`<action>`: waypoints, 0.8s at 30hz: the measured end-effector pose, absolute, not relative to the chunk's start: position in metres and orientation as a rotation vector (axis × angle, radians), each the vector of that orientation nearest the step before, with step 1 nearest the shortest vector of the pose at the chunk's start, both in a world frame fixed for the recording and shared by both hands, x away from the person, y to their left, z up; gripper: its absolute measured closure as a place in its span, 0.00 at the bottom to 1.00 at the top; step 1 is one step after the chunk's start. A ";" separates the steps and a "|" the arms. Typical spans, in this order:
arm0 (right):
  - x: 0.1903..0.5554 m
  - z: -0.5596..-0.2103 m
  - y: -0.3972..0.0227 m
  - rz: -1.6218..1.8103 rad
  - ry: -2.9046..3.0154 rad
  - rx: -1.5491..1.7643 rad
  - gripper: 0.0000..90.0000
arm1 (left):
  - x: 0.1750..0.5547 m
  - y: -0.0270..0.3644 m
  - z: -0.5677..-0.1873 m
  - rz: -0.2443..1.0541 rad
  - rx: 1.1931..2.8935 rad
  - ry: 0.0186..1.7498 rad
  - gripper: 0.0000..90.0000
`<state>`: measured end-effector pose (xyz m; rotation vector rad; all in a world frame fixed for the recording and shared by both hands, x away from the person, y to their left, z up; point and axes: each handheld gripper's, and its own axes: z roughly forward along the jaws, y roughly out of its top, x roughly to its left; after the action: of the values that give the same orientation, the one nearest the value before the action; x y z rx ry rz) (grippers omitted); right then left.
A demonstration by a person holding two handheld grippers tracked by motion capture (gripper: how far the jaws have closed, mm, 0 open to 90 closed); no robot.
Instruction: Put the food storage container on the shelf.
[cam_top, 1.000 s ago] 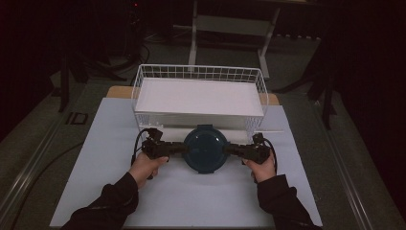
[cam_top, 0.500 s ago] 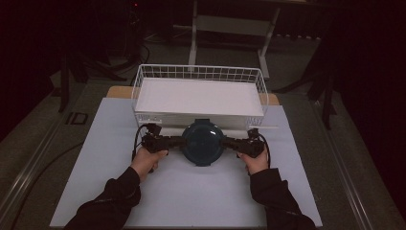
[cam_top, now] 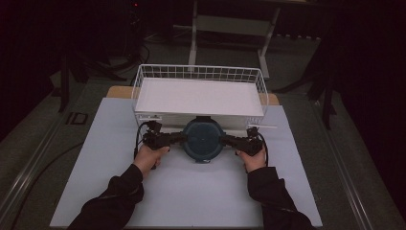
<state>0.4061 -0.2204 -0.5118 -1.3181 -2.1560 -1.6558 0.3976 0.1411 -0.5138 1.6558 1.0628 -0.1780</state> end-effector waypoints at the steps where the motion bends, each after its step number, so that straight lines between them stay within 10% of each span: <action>1: 0.406 -0.512 -0.220 -1.655 -2.151 -1.326 0.57 | 0.398 0.142 -0.515 -0.177 1.652 1.059 0.61; 24: 0.408 -0.502 -0.209 -1.690 -2.262 -1.482 0.48 | 0.399 0.134 -0.507 0.065 1.705 1.082 0.48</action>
<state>0.4082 -0.2085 -0.5023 -1.4821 -2.2623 -1.6899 0.3992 0.1337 -0.5072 1.7051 1.0823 0.0653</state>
